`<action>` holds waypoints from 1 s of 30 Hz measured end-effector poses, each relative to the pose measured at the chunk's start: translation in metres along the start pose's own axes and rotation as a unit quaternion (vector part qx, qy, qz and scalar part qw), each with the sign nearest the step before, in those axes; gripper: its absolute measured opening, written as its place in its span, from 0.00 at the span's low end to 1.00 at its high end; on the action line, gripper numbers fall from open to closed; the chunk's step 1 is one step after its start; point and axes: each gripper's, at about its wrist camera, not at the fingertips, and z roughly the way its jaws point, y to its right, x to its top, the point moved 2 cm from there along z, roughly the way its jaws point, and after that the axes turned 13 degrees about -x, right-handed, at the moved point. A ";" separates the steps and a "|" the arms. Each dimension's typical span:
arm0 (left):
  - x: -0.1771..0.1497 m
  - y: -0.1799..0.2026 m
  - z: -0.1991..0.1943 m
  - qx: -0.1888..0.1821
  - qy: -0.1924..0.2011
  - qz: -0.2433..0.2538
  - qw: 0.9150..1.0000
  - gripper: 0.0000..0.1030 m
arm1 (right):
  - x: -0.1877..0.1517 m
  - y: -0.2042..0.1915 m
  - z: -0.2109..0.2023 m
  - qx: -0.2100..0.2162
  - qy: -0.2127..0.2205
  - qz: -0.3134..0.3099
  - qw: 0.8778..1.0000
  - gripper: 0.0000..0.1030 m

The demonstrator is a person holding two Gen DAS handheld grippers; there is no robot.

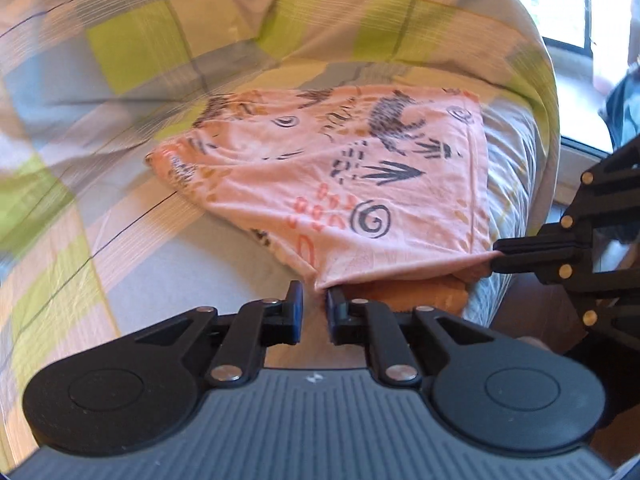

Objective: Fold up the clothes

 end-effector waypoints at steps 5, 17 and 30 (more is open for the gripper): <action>-0.008 -0.003 -0.010 -0.001 -0.018 -0.010 1.000 0.10 | -0.001 -0.003 0.000 0.003 0.011 -0.007 1.000 0.00; -0.009 0.015 -0.021 -0.035 -0.019 0.048 0.998 0.12 | -0.001 -0.027 0.005 0.012 0.023 -0.060 0.998 0.26; -0.021 0.062 -0.010 0.005 -0.006 0.241 0.971 0.33 | 0.007 -0.026 0.011 -0.008 0.048 -0.059 0.997 0.00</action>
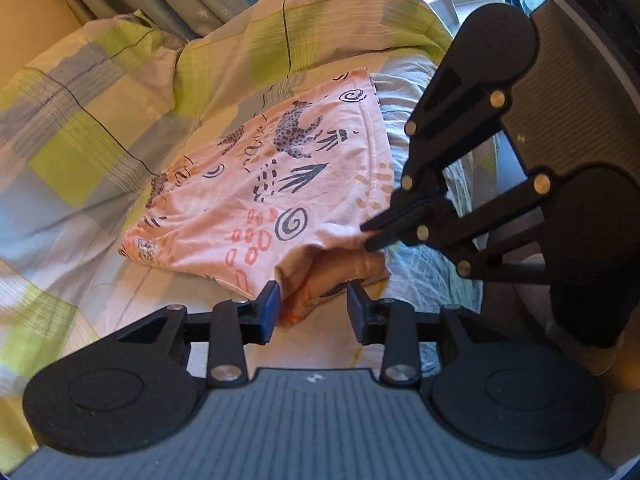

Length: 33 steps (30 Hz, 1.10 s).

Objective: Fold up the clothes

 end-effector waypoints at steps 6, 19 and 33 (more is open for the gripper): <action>0.002 -0.007 0.008 0.021 -0.004 0.039 0.999 0.40 | 0.000 -0.009 0.008 0.015 -0.010 -0.014 1.000 0.00; -0.009 -0.055 0.014 0.046 -0.010 -0.118 0.992 0.16 | -0.001 -0.010 0.006 0.013 -0.004 -0.014 1.000 0.00; -0.016 -0.061 0.016 0.022 -0.017 -0.148 0.989 0.18 | 0.001 -0.020 0.004 0.028 0.011 -0.034 0.999 0.28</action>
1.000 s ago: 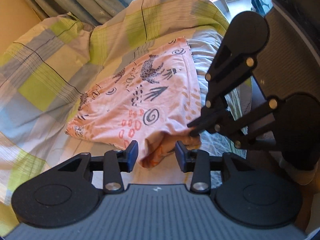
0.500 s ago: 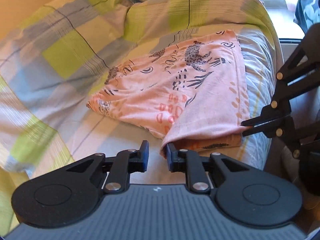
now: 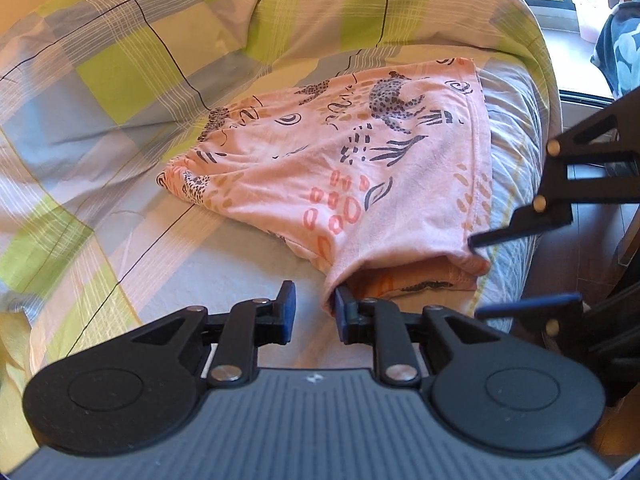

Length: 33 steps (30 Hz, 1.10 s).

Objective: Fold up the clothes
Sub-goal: 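Hold the corner with the right gripper while the left gripper grasps the shirt beside it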

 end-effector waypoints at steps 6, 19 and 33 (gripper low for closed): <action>-0.001 -0.001 0.000 -0.002 0.001 0.010 1.000 0.20 | 0.002 -0.001 0.007 0.003 -0.006 0.001 1.000 0.26; -0.026 0.062 -0.019 0.043 0.002 0.377 0.925 0.50 | 0.002 0.012 0.009 -0.006 -0.030 0.017 0.999 0.04; -0.029 0.095 0.028 0.035 0.009 0.523 0.851 0.04 | 0.003 0.019 -0.002 0.004 -0.008 0.027 1.000 0.05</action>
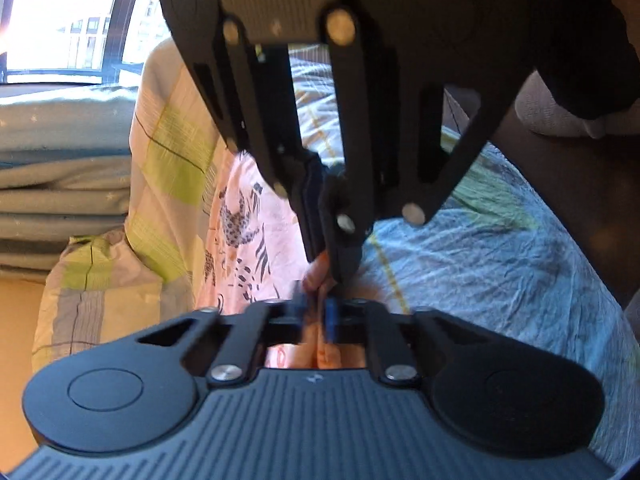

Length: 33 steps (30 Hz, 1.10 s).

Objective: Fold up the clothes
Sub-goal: 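Hold the corner with the right gripper while the left gripper grasps the shirt beside it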

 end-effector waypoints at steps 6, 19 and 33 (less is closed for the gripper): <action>-0.013 -0.052 -0.014 -0.042 0.056 -0.225 0.972 0.03 | -0.009 0.014 0.004 -0.035 -0.017 -0.006 0.999 0.42; -0.022 -0.092 -0.034 -0.056 0.096 -0.321 0.941 0.03 | -0.017 0.029 0.052 -0.095 0.041 -0.120 0.987 0.36; -0.026 -0.097 -0.041 -0.048 0.086 -0.319 0.943 0.02 | -0.084 0.105 0.126 -0.195 0.011 -0.282 0.939 0.16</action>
